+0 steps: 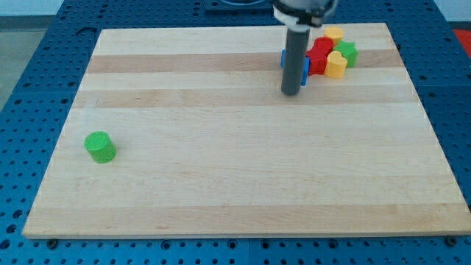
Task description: Push your arm towards the green circle
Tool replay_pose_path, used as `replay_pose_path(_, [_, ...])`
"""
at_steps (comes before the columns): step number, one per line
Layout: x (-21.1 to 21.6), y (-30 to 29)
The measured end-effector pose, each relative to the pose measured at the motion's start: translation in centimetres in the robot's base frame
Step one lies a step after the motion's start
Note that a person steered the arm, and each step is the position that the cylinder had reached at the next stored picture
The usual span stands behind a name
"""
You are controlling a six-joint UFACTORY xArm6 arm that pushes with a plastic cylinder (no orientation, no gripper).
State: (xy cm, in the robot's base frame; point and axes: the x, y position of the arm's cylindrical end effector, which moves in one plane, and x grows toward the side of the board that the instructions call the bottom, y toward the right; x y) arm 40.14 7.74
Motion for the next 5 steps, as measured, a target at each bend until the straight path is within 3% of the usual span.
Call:
replay_pose_path(1, [7.9, -3.2])
replay_pose_path(3, [16.4, -21.2])
replay_pose_path(4, [15.4, -29.6])
replay_pose_path(5, [12.3, -33.3])
